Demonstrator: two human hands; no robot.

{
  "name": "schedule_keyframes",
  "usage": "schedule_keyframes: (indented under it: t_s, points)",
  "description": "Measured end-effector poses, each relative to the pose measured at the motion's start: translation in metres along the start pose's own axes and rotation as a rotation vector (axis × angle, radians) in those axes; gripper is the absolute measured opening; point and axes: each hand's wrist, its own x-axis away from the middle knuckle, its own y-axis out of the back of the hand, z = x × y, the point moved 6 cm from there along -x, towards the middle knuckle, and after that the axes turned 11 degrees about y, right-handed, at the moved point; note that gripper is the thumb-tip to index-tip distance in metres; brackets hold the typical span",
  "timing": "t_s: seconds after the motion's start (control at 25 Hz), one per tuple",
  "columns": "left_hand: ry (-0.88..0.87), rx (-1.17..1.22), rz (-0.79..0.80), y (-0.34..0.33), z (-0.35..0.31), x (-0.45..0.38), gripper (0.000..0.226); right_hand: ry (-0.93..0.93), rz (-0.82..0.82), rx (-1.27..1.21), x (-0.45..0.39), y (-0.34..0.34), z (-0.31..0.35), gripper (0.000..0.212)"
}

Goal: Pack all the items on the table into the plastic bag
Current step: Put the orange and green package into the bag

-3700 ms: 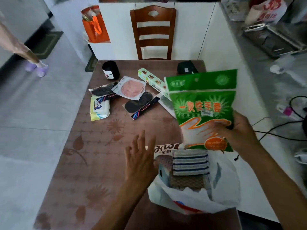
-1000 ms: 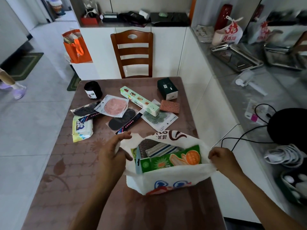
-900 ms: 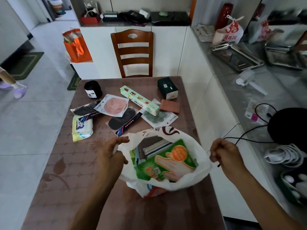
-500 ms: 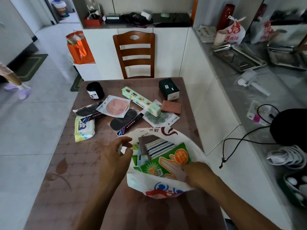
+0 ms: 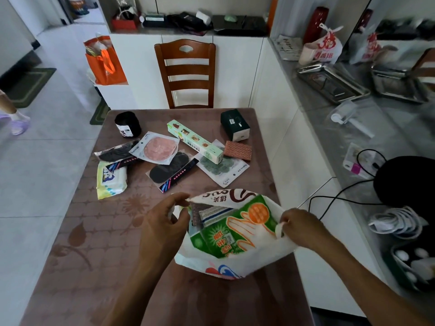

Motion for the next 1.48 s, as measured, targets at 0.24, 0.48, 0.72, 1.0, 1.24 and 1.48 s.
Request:
schedule_keyframes:
  t_s: [0.24,0.48,0.72,1.0,1.24,1.48]
  points:
    - [-0.037,-0.047,0.155,-0.028,-0.010,0.001,0.029,0.246,-0.181,-0.944,0.036,0.051,0.030,0.008]
    - [0.098,-0.561,0.415,-0.114,0.010,-0.010,0.086,0.396,-0.054,-1.277,0.053,0.038,0.045,0.009]
    - [0.134,-0.571,0.552,-0.127,0.063,-0.007,0.105,0.321,-0.281,-1.531,0.050,0.039,0.035,0.020]
    - [-0.145,-0.776,0.921,-0.130,0.069,0.030,0.047,0.224,-0.404,-1.838,0.032,0.050,0.037,0.042]
    - [0.204,-0.139,0.195,-0.011,-0.013,-0.017,0.004,0.117,-0.471,-1.172,0.036,0.081,0.057,0.028]
    - [0.219,0.134,-0.006,0.074,-0.055,0.000,0.025,0.203,-0.540,-1.085,0.071,0.108,0.083,0.042]
